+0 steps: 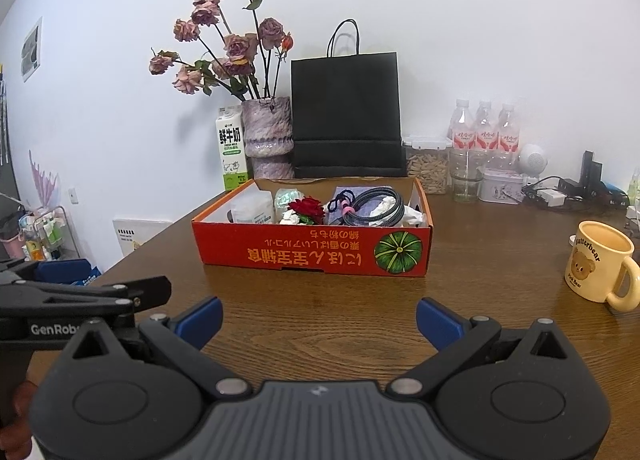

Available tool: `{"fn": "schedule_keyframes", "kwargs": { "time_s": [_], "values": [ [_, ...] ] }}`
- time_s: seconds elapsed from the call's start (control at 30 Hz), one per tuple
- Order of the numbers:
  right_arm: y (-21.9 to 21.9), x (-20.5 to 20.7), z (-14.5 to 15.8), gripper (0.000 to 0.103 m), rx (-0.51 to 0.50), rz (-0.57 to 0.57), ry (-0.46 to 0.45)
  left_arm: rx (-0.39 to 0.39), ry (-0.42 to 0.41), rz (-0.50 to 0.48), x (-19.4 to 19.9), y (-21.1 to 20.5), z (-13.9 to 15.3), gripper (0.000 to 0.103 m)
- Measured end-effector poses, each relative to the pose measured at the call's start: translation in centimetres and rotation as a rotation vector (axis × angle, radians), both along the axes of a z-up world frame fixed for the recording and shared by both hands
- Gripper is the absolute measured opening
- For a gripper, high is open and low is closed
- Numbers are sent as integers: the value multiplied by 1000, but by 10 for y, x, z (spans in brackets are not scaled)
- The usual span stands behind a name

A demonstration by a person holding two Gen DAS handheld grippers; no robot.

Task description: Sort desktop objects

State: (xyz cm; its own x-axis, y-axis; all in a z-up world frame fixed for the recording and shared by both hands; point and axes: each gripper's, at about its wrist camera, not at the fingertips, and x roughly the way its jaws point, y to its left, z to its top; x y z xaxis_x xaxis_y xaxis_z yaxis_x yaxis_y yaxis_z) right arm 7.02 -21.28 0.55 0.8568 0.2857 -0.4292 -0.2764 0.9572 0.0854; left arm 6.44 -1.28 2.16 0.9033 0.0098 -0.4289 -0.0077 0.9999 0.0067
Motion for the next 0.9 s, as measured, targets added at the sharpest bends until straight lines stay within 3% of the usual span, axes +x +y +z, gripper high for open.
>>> {"fn": "schedule_keyframes", "kwargs": {
  "time_s": [0.9],
  "values": [
    [2,-1,0,103,-9,-4,7,-4,13,-2,1,2,-1,103]
  ]
}}
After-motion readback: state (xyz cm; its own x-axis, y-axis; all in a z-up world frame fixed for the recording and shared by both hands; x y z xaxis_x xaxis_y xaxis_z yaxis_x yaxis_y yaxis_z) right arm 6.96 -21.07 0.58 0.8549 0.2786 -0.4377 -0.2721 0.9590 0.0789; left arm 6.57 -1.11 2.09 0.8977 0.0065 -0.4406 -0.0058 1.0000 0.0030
